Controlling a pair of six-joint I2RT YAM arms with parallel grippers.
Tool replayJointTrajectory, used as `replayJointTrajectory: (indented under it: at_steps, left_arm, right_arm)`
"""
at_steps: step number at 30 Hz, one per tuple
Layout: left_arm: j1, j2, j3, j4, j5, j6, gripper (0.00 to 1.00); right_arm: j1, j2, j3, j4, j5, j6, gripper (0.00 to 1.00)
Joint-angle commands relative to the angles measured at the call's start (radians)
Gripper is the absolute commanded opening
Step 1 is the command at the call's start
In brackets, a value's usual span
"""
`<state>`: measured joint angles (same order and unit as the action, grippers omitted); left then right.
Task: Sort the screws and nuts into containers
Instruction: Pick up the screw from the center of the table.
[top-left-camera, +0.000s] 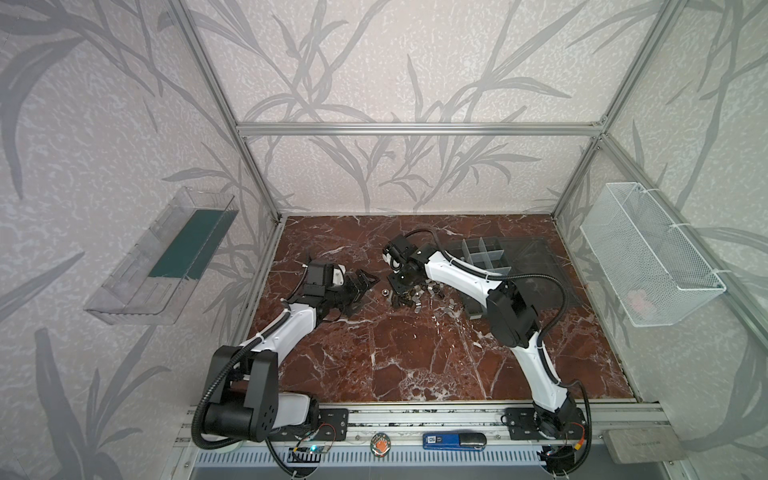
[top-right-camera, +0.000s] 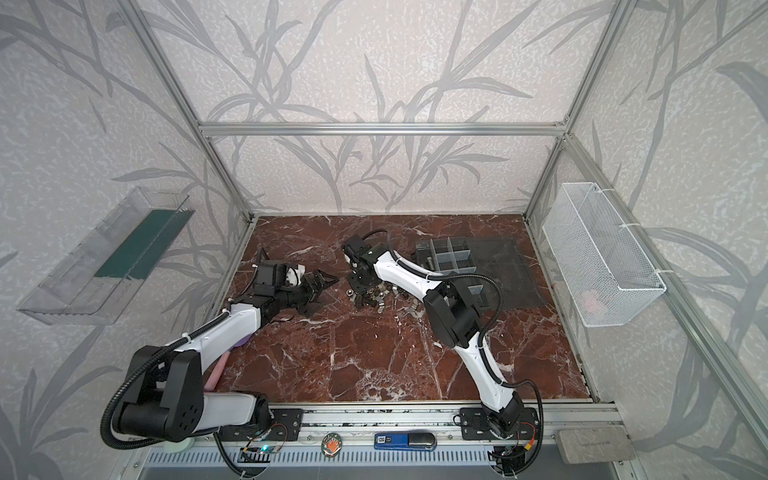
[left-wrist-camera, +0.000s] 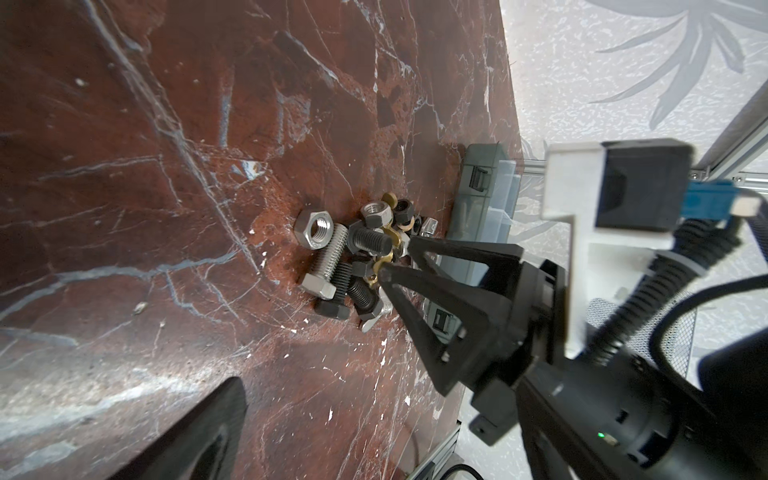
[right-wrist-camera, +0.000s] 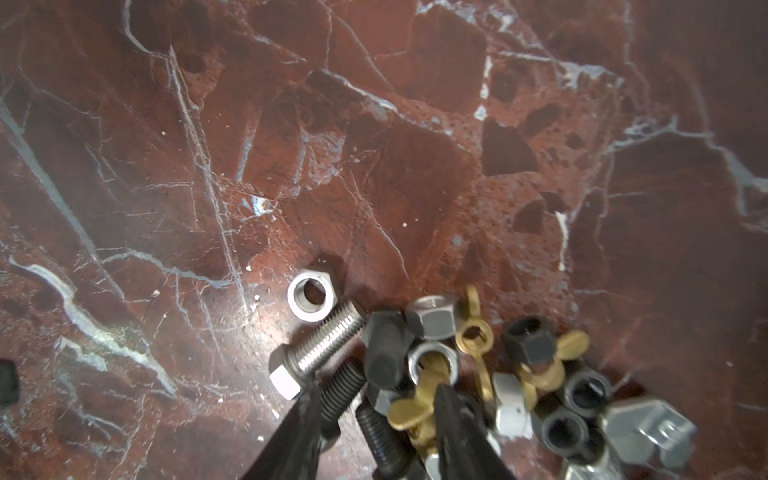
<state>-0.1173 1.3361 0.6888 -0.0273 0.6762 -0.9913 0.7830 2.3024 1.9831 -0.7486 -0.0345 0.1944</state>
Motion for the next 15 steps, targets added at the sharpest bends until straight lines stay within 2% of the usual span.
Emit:
replayJointTrajectory:
  at_steps: [1, 7, 15]
  left_arm:
    - [0.008, -0.034, -0.005, 0.016, 0.024, -0.005, 0.99]
    - [0.013, -0.031, -0.004, 0.015, 0.031, 0.000, 0.99]
    - [0.013, -0.020, 0.007, 0.004, 0.025, 0.018, 0.99]
  right_arm:
    - [0.007, 0.029, 0.064, -0.050, 0.007, 0.008, 0.44]
    - [0.012, 0.098, 0.149, -0.124, 0.053, 0.004, 0.38]
    - [0.012, 0.108, 0.135, -0.142, 0.088, -0.009, 0.35]
